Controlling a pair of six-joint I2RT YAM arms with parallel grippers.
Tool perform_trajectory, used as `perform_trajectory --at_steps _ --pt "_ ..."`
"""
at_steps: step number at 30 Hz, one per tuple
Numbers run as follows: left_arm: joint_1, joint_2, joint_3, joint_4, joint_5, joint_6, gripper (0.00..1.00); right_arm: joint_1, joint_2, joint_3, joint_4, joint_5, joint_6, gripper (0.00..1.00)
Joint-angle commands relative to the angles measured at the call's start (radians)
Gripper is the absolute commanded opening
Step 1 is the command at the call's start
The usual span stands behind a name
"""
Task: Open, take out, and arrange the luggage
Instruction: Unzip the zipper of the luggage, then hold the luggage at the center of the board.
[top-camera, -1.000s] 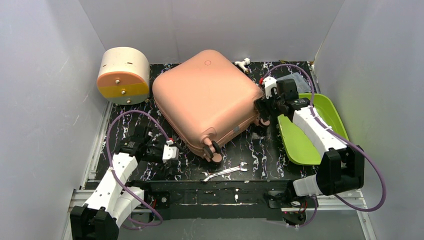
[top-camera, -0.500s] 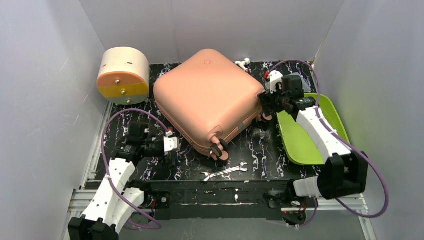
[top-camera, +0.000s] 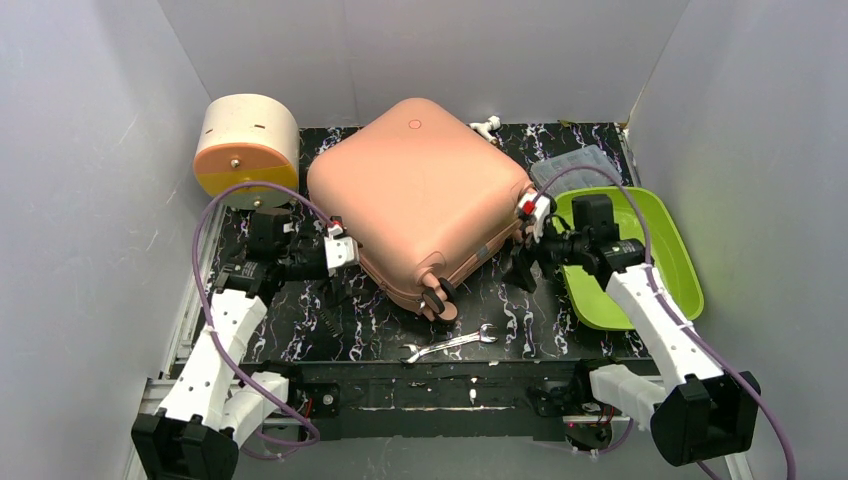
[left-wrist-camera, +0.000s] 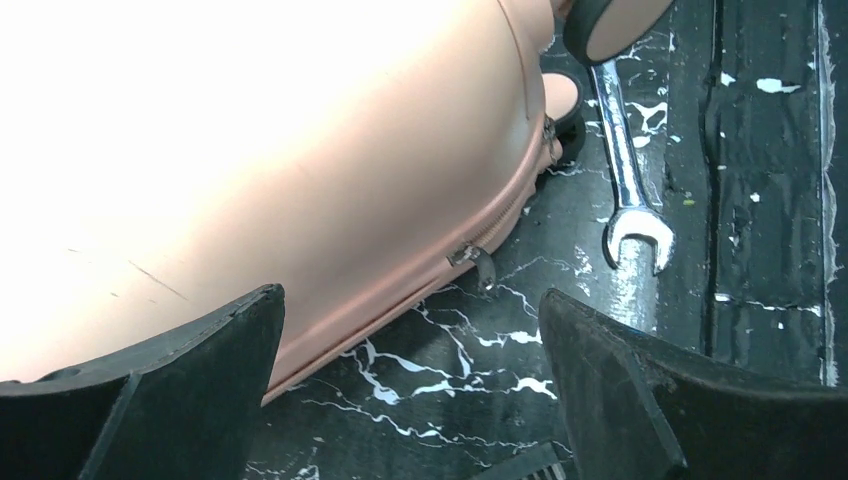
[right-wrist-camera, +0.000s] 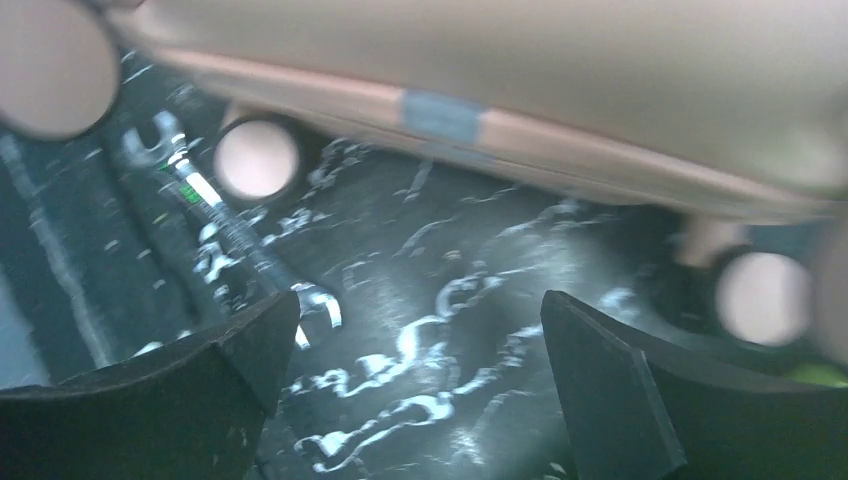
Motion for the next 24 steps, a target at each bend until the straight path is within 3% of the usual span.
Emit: perform_trajectory --at_steps 1,5,10,13,17,21,24 --pt "0.000 0.044 0.080 -0.046 0.074 0.020 0.98 0.026 -0.034 -0.125 0.075 -0.313 -0.058 1.00" --pt "0.000 0.073 0.099 -0.064 0.087 0.034 0.98 0.085 -0.046 -0.226 0.301 -0.331 0.028 1.00" --pt "0.000 0.089 0.101 -0.072 0.087 0.046 0.98 0.159 0.071 -0.248 0.449 -0.393 0.038 1.00" --pt "0.000 0.099 0.096 -0.084 0.106 0.059 0.98 0.197 0.134 -0.255 0.457 -0.473 -0.067 1.00" --pt "-0.002 0.119 0.084 -0.123 0.150 0.087 0.98 0.261 0.197 -0.253 0.468 -0.419 -0.126 1.00" --pt "-0.005 0.146 0.095 -0.323 0.243 0.255 0.98 0.310 0.253 -0.255 0.510 -0.391 -0.149 1.00" --pt "-0.026 0.162 0.054 -0.373 0.258 0.310 0.98 0.315 0.302 -0.232 0.532 -0.366 -0.150 1.00"
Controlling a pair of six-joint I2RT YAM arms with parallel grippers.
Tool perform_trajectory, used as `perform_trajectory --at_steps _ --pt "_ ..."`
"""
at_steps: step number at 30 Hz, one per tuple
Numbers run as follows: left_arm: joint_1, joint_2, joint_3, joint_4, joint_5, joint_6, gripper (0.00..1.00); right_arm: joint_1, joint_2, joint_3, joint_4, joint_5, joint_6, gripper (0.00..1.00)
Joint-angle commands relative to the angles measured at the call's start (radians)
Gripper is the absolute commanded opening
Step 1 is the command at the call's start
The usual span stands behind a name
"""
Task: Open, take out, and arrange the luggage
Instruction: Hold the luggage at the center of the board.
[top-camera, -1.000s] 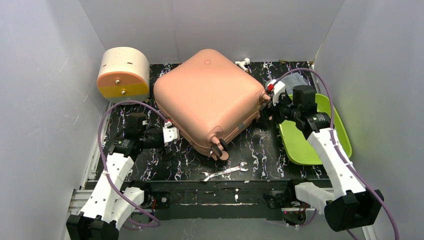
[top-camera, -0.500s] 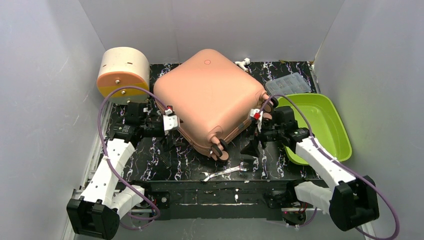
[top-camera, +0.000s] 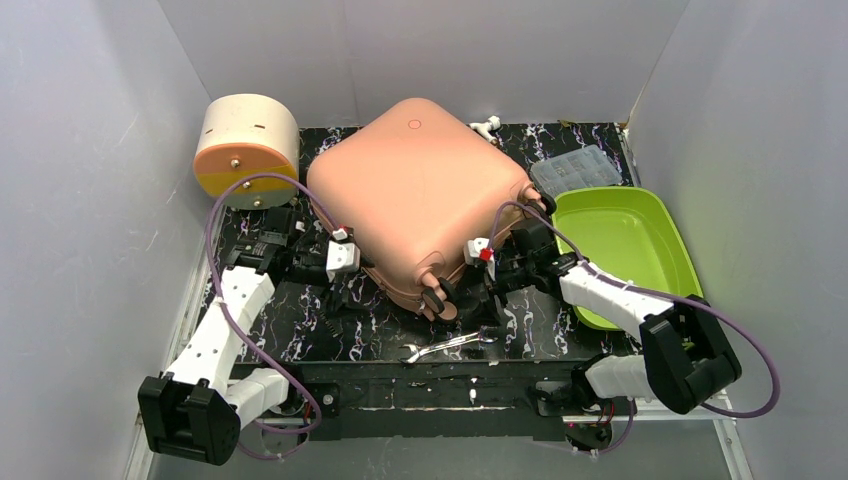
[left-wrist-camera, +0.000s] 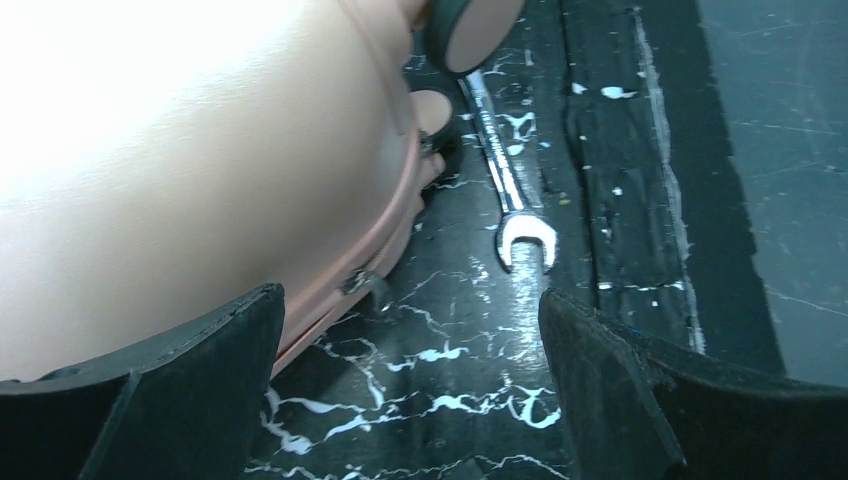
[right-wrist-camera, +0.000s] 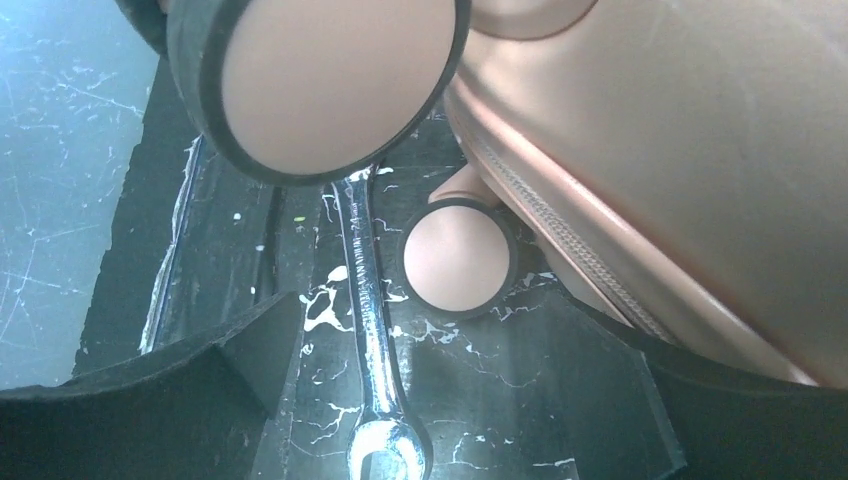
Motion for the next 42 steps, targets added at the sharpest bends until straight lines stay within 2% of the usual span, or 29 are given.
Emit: perform_trajectory --at_steps 1,5,9,16,20,24,26,29,35,40,42 --pt "-0.032 0.016 -0.036 -0.157 0.089 0.139 0.98 0.013 0.072 0.029 0.101 0.043 -0.030 1.00" --pt "-0.046 0.031 -0.102 -0.144 0.082 0.181 0.98 0.013 0.097 0.039 0.174 0.100 -0.007 1.00" --pt "-0.054 0.051 -0.135 -0.068 0.082 0.147 0.98 0.011 0.105 0.037 0.218 0.145 0.011 1.00" --pt "-0.086 0.081 -0.168 0.099 0.004 0.017 0.98 -0.081 0.143 0.050 0.299 0.156 0.057 1.00" --pt "-0.095 0.127 -0.156 0.210 -0.035 -0.053 0.98 -0.129 0.254 0.133 0.341 0.154 0.099 1.00" --pt "-0.109 0.172 -0.142 0.328 -0.075 -0.156 0.98 -0.188 0.261 0.129 0.479 0.228 0.216 1.00" --pt "-0.121 0.190 -0.130 0.381 -0.108 -0.212 0.98 -0.215 0.290 0.177 0.464 0.223 0.230 1.00" --pt "-0.128 0.200 -0.103 0.386 -0.071 -0.251 0.98 -0.217 0.293 0.172 0.465 0.177 0.248 1.00" --pt "-0.146 0.195 -0.111 0.226 0.123 -0.121 0.98 -0.212 0.174 0.062 0.425 -0.031 0.209 1.00" --pt "-0.206 0.235 -0.144 0.222 0.154 -0.061 0.98 -0.181 0.120 0.009 0.375 -0.140 0.190 1.00" --pt "-0.244 0.287 -0.137 0.254 0.187 -0.092 0.98 -0.156 0.129 -0.004 0.380 -0.195 0.199 1.00"
